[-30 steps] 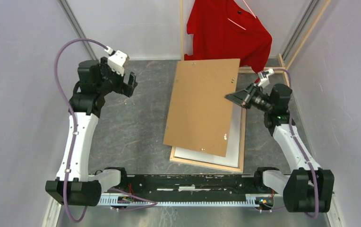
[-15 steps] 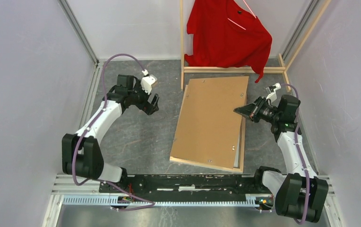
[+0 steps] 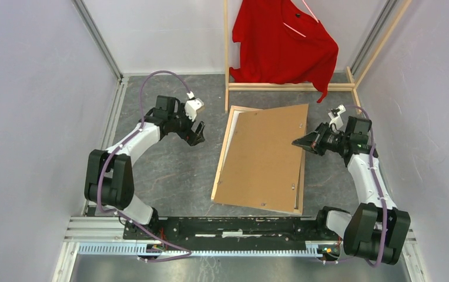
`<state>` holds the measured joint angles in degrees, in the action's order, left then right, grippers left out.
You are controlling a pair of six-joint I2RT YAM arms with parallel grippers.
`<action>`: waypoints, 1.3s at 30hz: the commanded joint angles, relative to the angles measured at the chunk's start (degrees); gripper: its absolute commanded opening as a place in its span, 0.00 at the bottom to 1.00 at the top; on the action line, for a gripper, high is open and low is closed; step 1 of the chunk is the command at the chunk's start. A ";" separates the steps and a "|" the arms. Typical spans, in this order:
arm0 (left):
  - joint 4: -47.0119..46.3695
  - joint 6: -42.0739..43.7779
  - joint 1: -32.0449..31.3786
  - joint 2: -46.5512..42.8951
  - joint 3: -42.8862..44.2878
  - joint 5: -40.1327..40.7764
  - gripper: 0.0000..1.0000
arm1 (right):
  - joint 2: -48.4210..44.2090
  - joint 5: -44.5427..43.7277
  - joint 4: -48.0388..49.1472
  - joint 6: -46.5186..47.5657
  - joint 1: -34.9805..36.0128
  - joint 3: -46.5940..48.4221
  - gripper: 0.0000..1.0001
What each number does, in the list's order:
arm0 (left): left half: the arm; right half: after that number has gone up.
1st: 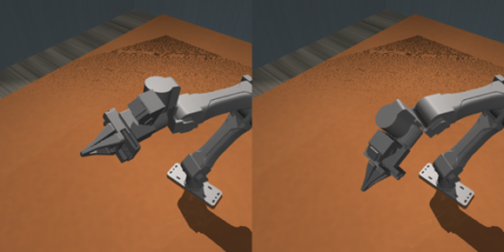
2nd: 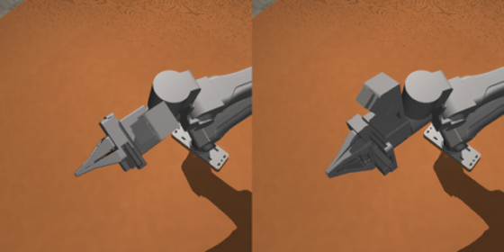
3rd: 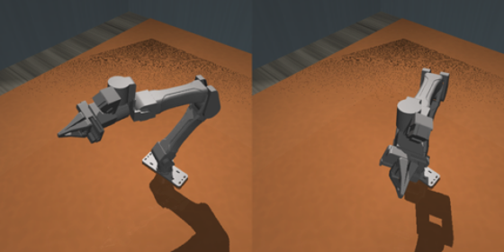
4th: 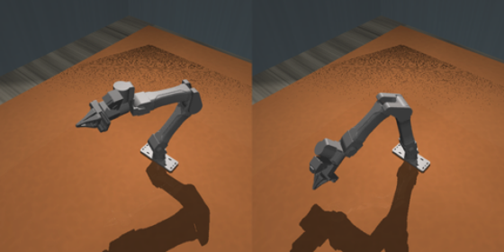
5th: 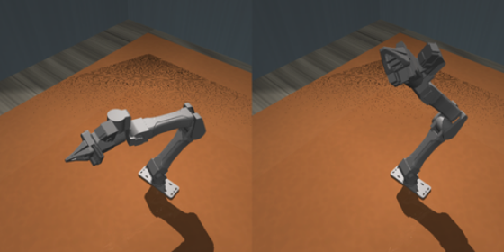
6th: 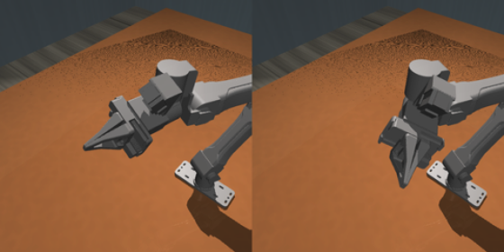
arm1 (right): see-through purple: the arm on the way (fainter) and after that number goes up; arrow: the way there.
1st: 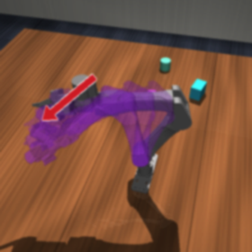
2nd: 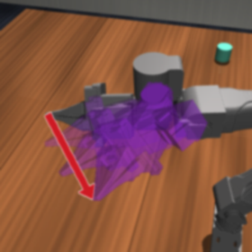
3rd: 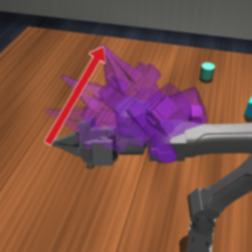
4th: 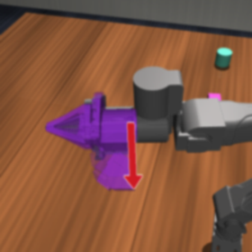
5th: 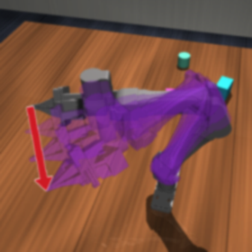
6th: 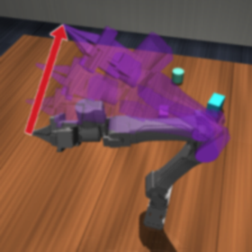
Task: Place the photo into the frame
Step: Turn over the photo frame item on the photo frame.
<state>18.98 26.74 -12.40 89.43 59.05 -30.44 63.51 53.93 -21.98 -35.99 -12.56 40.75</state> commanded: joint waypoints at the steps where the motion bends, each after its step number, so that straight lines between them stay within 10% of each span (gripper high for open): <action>1: -3.79 2.87 -1.22 0.71 -1.39 -1.83 1.00 | 1.09 0.25 -1.72 4.20 -0.20 4.29 0.00; 39: -0.88 -0.61 -11.48 14.09 4.76 -3.10 0.53 | 14.33 6.84 15.03 -1.21 -0.21 5.57 0.00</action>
<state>17.89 27.57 -22.98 102.76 61.69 -32.10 77.47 58.08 -12.49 -36.80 -12.64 43.81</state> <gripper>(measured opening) 0.531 0.020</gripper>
